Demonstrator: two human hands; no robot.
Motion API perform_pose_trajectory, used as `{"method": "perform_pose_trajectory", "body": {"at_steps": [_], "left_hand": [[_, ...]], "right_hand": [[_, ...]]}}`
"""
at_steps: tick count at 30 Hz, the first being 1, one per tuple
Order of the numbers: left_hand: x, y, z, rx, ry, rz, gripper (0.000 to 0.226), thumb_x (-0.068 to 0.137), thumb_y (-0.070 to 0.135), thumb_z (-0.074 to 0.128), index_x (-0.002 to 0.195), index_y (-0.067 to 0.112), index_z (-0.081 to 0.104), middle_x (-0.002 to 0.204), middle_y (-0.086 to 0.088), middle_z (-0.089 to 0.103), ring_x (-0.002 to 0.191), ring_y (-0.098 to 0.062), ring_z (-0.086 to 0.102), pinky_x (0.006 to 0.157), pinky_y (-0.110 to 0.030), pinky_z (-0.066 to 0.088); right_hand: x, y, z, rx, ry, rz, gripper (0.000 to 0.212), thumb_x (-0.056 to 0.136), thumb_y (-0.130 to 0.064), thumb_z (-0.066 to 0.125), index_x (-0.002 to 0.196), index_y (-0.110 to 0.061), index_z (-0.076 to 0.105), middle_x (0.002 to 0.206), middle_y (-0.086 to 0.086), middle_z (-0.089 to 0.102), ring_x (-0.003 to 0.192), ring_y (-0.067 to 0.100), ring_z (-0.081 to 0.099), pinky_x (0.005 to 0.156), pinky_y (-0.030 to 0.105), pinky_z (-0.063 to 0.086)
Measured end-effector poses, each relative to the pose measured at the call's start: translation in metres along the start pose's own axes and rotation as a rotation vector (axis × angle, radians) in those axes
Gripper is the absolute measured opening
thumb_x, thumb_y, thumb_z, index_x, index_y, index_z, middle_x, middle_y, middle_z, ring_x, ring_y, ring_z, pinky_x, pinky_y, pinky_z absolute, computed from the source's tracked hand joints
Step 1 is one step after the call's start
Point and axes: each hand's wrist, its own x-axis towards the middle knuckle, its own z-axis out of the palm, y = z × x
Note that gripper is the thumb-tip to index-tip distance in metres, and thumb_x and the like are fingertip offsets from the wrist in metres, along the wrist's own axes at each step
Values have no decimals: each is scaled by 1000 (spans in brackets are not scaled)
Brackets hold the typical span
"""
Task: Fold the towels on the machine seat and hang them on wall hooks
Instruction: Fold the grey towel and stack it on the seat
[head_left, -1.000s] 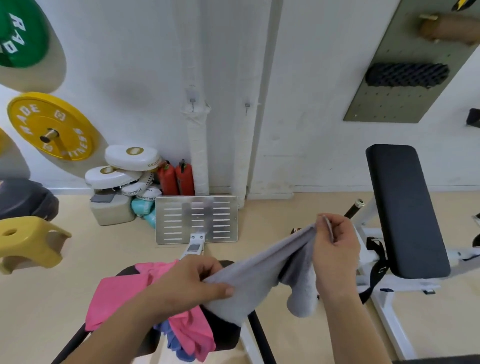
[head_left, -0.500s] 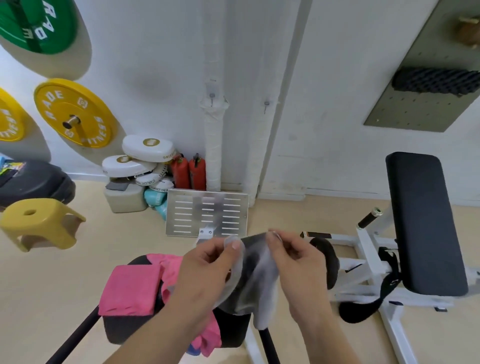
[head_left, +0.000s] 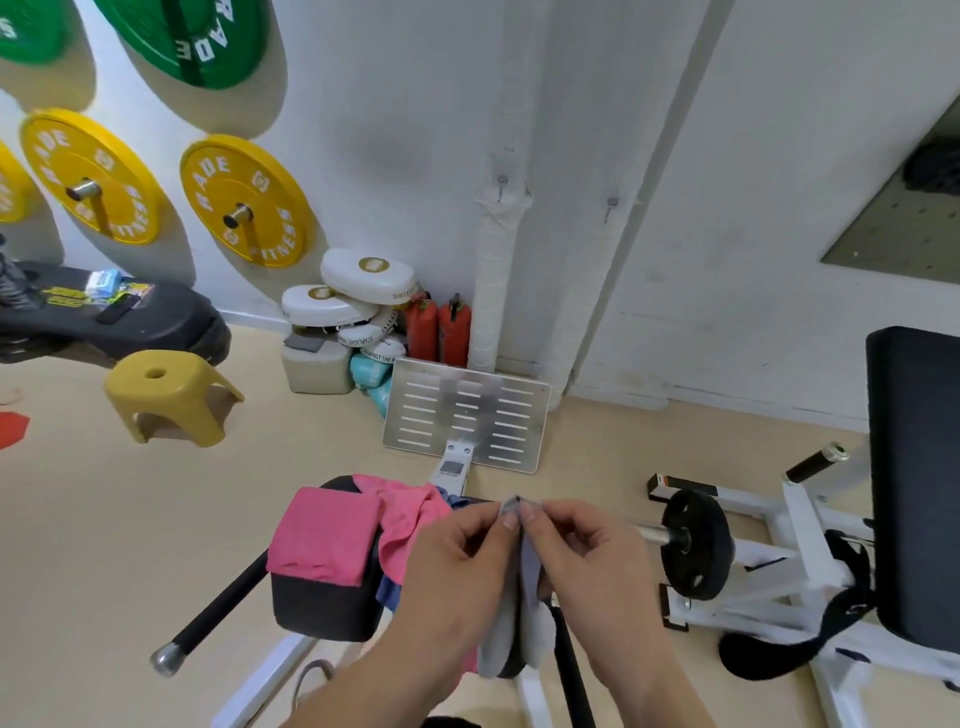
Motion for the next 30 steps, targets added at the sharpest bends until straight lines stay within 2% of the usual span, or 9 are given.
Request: {"method": "perform_pose_trajectory", "body": {"at_steps": [3, 8, 13, 16, 18, 20, 23, 26, 30], "left_hand": [[-4, 1, -9, -8, -2, 2, 26, 102, 18, 60, 88, 20, 82, 81, -2, 79, 71, -2, 70, 65, -15, 55], [-13, 3, -12, 112, -34, 101, 31, 103, 12, 57, 91, 25, 82, 83, 4, 80, 77, 2, 70, 71, -12, 53], [-23, 5, -15, 133, -60, 131, 27, 99, 14, 64, 89, 34, 80, 86, 3, 78, 79, 3, 71, 68, -12, 53], [-23, 6, -20, 148, -54, 172, 26, 94, 13, 70, 85, 35, 81, 82, 5, 75, 74, 3, 69, 64, -10, 52], [-18, 5, -27, 235, -36, 222, 25, 96, 22, 68, 87, 43, 79, 84, 12, 75, 80, 3, 68, 71, -16, 54], [-12, 10, -34, 280, -38, 252, 19, 97, 29, 67, 90, 43, 78, 90, 15, 75, 88, -1, 68, 83, -26, 57], [-10, 32, -44, 283, -217, 280, 16, 98, 31, 62, 98, 27, 77, 94, 1, 77, 98, -22, 70, 93, -50, 57], [-15, 67, -50, 248, -441, 368, 16, 99, 26, 59, 93, 24, 74, 90, -4, 74, 86, -16, 68, 79, -33, 57], [-20, 104, -52, 225, -479, 507, 13, 100, 23, 62, 92, 23, 72, 84, -3, 71, 79, -10, 63, 72, -15, 49]], "right_hand": [[-4, 1, 1, -7, 23, -16, 16, 94, -22, 72, 80, -24, 80, 72, 3, 77, 61, 16, 67, 67, 40, 58], [-14, 2, 13, -4, 10, -20, 19, 96, -16, 70, 81, -19, 82, 70, 5, 76, 60, 17, 68, 57, 25, 57], [-20, 2, 16, -104, -73, -52, 28, 101, -26, 56, 88, -17, 80, 78, 5, 78, 80, 29, 75, 78, 52, 62], [-23, -5, 13, -57, -120, -34, 29, 96, -20, 53, 86, -11, 79, 81, 18, 75, 86, 37, 73, 82, 56, 60], [-28, -12, 12, -20, -105, -29, 33, 95, -5, 55, 86, -22, 82, 86, 14, 76, 83, 26, 74, 82, 47, 63], [-28, -16, 4, -94, -12, -100, 34, 92, -4, 64, 87, -34, 80, 94, -2, 73, 84, 7, 71, 77, 27, 61], [-31, -24, -15, -174, -115, -173, 40, 89, -12, 72, 114, -44, 68, 117, -20, 67, 106, -6, 64, 84, 12, 52], [-32, -33, -33, -261, -312, -284, 46, 87, -5, 73, 117, -39, 71, 119, -21, 72, 116, -3, 63, 94, 14, 48], [-33, -40, -49, -247, -281, -315, 22, 77, -15, 87, 87, -28, 73, 93, -10, 76, 97, 9, 69, 87, 25, 53]]}}
